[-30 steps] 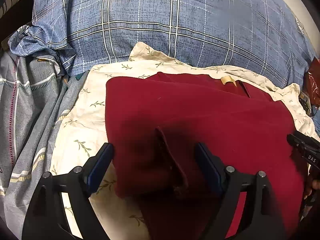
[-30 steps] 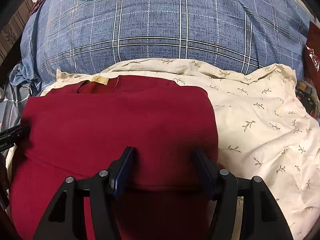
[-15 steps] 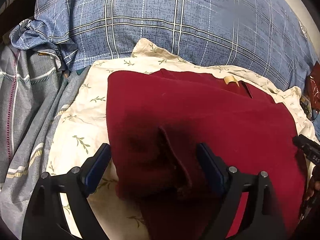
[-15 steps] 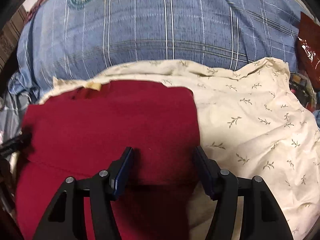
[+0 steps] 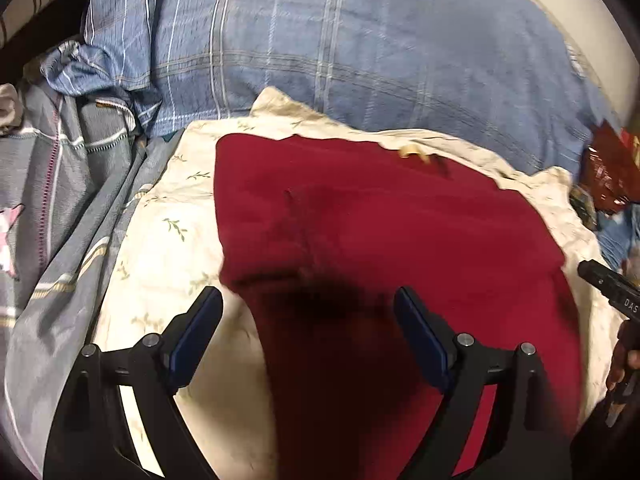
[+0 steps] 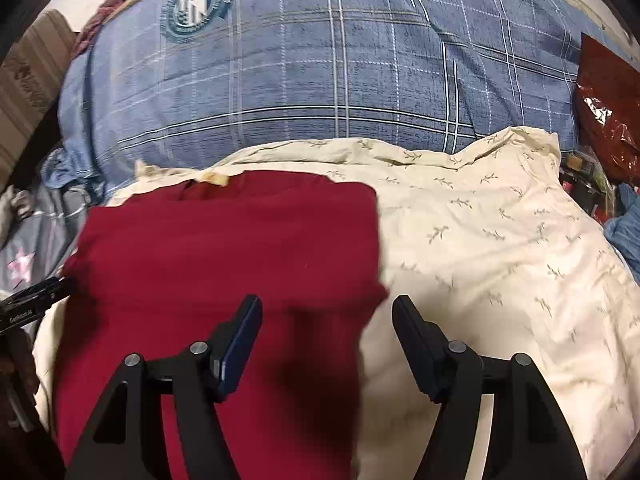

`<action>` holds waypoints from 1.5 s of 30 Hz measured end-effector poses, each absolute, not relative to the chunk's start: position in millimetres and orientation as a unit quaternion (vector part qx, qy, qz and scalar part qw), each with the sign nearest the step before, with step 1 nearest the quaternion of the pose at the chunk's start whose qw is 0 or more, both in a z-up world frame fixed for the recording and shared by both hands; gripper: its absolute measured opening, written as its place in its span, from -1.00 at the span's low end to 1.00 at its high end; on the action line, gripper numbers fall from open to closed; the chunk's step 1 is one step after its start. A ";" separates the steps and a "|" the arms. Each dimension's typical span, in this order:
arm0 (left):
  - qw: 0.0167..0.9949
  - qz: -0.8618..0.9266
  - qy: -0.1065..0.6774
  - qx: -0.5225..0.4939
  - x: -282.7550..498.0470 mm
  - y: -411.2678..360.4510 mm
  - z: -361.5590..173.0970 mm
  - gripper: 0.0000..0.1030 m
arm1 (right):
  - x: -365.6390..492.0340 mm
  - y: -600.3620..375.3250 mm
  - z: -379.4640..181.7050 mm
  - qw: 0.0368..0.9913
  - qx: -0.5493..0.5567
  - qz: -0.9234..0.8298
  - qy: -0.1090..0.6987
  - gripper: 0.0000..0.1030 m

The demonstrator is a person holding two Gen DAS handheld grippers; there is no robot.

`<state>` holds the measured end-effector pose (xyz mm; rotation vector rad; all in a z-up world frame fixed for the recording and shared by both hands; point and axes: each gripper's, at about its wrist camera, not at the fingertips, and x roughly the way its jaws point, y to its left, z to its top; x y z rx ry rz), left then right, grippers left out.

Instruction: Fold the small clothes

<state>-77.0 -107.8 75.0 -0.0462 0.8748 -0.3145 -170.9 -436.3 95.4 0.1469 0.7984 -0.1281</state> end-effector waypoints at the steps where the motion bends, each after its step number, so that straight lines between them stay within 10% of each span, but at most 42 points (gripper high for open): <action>1: 0.895 -0.155 0.419 -0.022 -85.5 -108.3 77.8 0.71 | -179.9 -435.2 96.5 0.917 0.074 -0.057 0.388 0.47; 45: 0.842 -0.188 0.505 -0.003 -266.3 -74.8 32.8 0.71 | -357.5 -408.3 20.8 0.836 0.152 0.051 0.524 0.44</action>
